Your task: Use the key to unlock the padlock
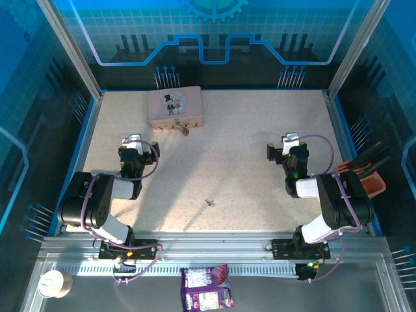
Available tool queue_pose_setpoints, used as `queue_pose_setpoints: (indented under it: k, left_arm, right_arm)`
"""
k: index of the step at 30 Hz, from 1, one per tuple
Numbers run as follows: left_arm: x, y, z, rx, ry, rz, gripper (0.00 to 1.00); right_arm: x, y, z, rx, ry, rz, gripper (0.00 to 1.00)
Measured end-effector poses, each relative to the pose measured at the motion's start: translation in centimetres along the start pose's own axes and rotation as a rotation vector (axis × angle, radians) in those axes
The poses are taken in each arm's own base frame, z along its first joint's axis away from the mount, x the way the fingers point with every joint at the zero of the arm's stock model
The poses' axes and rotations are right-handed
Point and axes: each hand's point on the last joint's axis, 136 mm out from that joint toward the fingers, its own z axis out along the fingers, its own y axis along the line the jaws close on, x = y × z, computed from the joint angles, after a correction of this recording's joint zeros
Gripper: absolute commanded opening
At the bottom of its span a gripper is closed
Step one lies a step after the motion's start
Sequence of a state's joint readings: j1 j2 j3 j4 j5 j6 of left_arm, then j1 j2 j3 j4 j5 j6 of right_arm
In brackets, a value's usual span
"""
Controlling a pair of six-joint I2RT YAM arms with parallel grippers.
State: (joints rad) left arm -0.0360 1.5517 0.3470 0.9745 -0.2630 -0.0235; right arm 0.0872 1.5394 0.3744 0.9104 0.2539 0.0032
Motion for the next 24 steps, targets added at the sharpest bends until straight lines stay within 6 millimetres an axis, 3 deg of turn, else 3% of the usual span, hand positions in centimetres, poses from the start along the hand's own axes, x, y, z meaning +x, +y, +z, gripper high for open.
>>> queue_pose_setpoints:
  k: [8, 11, 13, 15, 19, 22, 24]
  left_arm:
    - [0.2, -2.4, -1.5, 0.072, -0.028, 0.075, 0.99]
    - [-1.8, -3.6, -3.0, 0.101, -0.069, 0.103, 0.99]
    - [-4.4, -4.1, -4.3, 0.114, -0.112, 0.090, 0.99]
    - [-7.6, -4.3, -5.5, 0.122, -0.153, 0.040, 0.99]
    - [-14.0, -4.2, -7.6, 0.122, -0.184, -0.143, 0.99]
    - [-17.3, -3.5, -9.2, 0.087, -0.141, -0.331, 0.99]
    - [-18.2, -3.0, -10.4, 0.072, -0.105, -0.428, 0.99]
  right_arm:
    - [-0.4, 1.4, -0.5, -0.033, -0.034, -0.029, 1.00]
    - [-0.4, 1.6, -1.3, -0.042, -0.037, -0.044, 1.00]
    - [-1.6, 2.0, -2.2, -0.053, -0.058, -0.062, 1.00]
    - [-3.8, 2.6, -3.5, -0.071, -0.093, -0.070, 1.00]
    - [-11.2, 3.0, -6.5, -0.119, -0.169, -0.002, 1.00]
    - [-17.5, 2.2, -10.2, -0.149, -0.231, 0.121, 1.00]
    - [-20.1, 1.3, -12.8, -0.162, -0.250, 0.228, 1.00]
